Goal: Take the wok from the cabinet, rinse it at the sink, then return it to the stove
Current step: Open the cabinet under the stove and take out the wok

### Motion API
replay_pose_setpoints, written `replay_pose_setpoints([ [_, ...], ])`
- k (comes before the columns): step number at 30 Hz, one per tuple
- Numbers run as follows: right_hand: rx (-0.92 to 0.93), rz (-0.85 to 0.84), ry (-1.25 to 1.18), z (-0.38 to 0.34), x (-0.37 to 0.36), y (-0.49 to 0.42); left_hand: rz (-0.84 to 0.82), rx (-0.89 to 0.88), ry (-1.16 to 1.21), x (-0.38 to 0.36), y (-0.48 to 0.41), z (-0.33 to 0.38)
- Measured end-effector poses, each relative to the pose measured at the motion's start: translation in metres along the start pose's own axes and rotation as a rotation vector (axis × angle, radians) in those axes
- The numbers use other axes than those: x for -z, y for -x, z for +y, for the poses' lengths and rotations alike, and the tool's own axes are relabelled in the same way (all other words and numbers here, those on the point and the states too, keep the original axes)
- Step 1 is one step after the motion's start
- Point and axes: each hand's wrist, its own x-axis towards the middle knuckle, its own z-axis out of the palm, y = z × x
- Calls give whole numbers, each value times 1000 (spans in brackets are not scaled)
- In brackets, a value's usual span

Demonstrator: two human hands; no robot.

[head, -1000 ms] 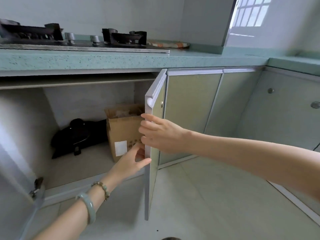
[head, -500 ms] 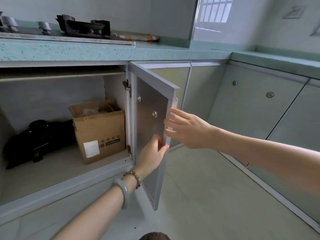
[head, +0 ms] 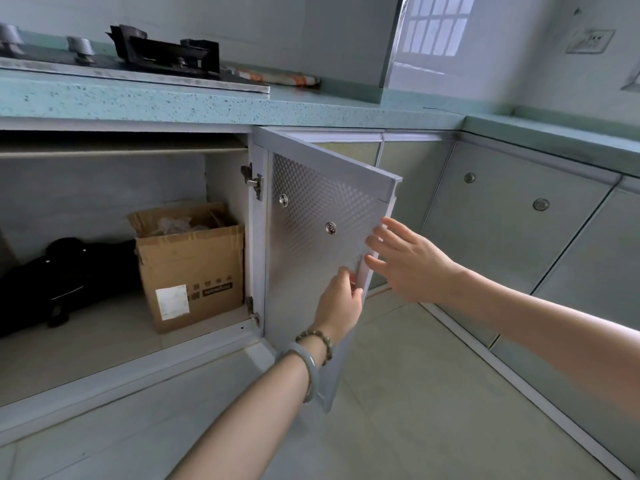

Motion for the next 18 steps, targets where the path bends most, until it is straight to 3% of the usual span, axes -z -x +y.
replay_pose_setpoints([
  [4,-105,46,-62,-9,4,-10,-301,73,108,34,-8,-25],
  [8,-191,-17,-280,-37,33,-43,-325,219,172,96,13,-62],
  [11,-202,-9,-554,-59,67,-75,-248,390,323,153,38,-85],
  [13,-118,-35,-825,-74,85,-96,-102,467,500,191,58,-97],
  [18,-11,-64,-1463,-101,110,-141,205,489,646,263,110,-107],
])
